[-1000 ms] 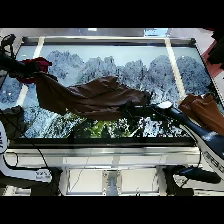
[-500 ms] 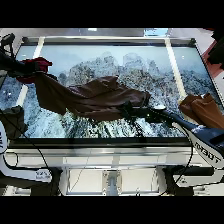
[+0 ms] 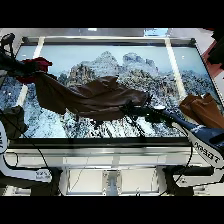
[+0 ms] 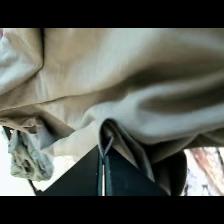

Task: Fold the shirts.

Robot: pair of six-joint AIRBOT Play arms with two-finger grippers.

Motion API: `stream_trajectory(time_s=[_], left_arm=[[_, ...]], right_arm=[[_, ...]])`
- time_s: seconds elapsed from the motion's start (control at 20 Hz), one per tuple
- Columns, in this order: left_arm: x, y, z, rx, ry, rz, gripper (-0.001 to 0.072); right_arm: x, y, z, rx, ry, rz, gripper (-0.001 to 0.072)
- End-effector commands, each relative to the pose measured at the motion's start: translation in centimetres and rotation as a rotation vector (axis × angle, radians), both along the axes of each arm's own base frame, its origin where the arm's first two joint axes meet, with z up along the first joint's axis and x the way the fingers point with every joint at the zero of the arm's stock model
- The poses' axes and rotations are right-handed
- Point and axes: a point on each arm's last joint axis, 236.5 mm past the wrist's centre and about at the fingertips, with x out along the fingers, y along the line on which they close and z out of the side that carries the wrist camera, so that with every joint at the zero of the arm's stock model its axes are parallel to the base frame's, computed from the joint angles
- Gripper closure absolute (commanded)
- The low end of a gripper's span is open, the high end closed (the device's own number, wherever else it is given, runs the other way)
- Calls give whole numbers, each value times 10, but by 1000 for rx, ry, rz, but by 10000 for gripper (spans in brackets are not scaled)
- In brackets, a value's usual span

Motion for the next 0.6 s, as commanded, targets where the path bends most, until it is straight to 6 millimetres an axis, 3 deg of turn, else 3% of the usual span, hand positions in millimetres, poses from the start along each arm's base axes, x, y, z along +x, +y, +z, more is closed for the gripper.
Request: stream_trajectory(time_s=[0.0,0.15,0.3,0.4,0.55], left_arm=[[3,0,2,7,-15,-5,696],[2,-4,17,-5,-41,-12,696],[-11,-17,66,-20,-127,-33,696],[-29,-24,113,-8,-224,-43,696],[-75,-48,186,-6,-377,-86,696]], right_arm=[[9,1,13,-60,-163,98,682],[33,-8,82,-94,-424,205,685],[49,-60,176,-244,-639,173,685],[33,-103,243,-396,-752,149,685],[-22,-151,342,-615,-930,77,686]])
